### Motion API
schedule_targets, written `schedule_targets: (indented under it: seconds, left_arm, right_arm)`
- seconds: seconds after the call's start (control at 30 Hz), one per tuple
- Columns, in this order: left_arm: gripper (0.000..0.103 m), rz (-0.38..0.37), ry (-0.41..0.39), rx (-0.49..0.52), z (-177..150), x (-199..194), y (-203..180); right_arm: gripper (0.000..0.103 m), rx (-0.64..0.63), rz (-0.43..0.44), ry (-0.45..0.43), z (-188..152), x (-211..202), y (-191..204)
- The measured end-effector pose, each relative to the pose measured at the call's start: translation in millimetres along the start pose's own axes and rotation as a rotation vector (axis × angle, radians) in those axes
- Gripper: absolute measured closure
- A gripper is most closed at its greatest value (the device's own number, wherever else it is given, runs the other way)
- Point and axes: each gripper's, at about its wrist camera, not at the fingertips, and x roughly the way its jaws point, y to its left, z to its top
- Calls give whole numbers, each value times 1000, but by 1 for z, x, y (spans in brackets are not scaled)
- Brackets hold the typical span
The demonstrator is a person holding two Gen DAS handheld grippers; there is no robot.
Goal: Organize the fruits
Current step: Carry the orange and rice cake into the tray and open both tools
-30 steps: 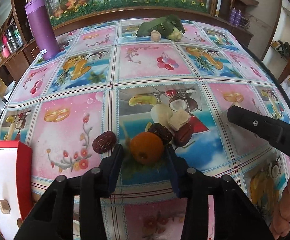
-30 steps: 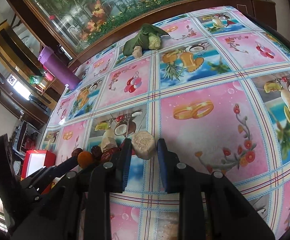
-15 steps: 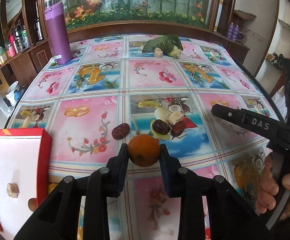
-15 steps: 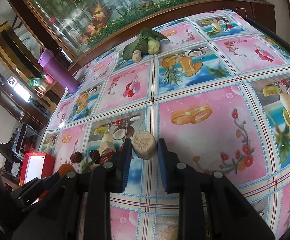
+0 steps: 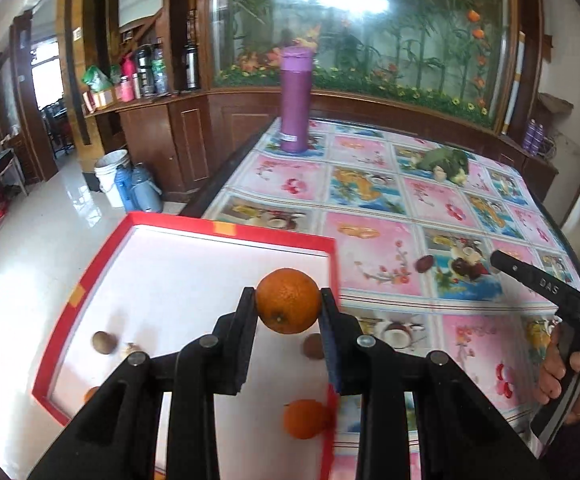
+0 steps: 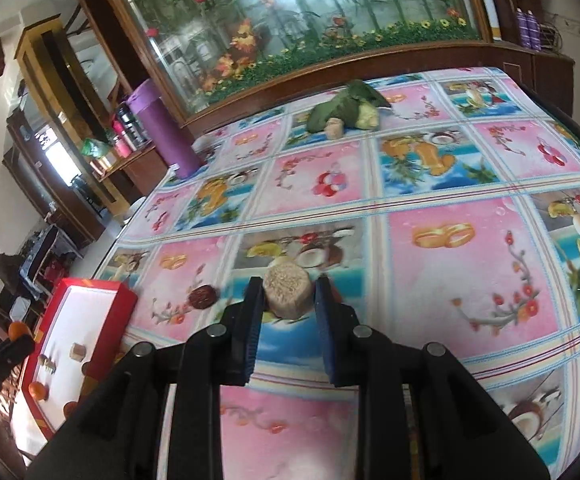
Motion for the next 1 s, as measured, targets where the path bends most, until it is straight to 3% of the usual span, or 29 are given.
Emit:
schedule_targets:
  seconds: [0.23,0.43,0.57,1.0]
  left_arm:
    - [73,74,22,-85,-16,8,59]
    - [73,53,72,-82,-44,15,75]
    - [73,26,96,-70,-57,18,74]
    - [73,4,120,-28,-70,21,64]
  right_arm:
    - [75,-179,207,96,-30,21,127]
    - [75,-283,306,196,-53,42,212]
    - [75,-312,277,244,-66,64,234]
    - [75,-270,122,331,-52,125,242]
